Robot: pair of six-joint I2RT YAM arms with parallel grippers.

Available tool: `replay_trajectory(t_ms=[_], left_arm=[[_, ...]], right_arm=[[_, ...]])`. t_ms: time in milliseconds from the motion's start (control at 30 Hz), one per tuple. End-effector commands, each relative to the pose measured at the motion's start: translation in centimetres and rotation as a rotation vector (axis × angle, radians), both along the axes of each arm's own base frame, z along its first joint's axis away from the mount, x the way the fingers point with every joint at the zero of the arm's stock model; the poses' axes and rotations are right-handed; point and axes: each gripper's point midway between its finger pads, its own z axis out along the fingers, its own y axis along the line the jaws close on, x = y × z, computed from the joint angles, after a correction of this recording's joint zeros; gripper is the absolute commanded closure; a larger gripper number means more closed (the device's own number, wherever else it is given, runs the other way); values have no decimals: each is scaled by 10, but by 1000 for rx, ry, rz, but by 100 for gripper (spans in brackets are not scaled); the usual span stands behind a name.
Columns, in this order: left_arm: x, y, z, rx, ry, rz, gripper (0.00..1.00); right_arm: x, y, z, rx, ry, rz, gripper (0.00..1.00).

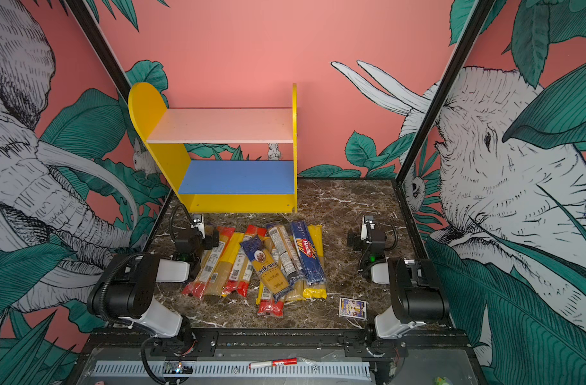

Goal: Arrange pasta packages on shelves
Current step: Pick up the pasta bag from the pasta bags.

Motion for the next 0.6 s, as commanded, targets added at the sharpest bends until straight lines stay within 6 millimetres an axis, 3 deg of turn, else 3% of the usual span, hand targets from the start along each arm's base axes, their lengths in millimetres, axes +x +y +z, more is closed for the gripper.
replay_trajectory(t_ms=[0,300,367,467,567], left_arm=[[6,-9,13,-4,-29,-52,1],[5,-8,14,-4,-36,-51,1],[5,-9,15,-4,-39,-52,5],[9,-12,27,10,-8,-71,7],[8,-5,53,11,32,-22,7]], right_arm=[[7,0,12,6,-44,3,1],[5,-1,12,2,-49,2,1],[5,-1,16,-1,-50,-2,1],[1,-1,32,-3,-61,-8,1],[-9,-5,49,-10,-72,-46,1]])
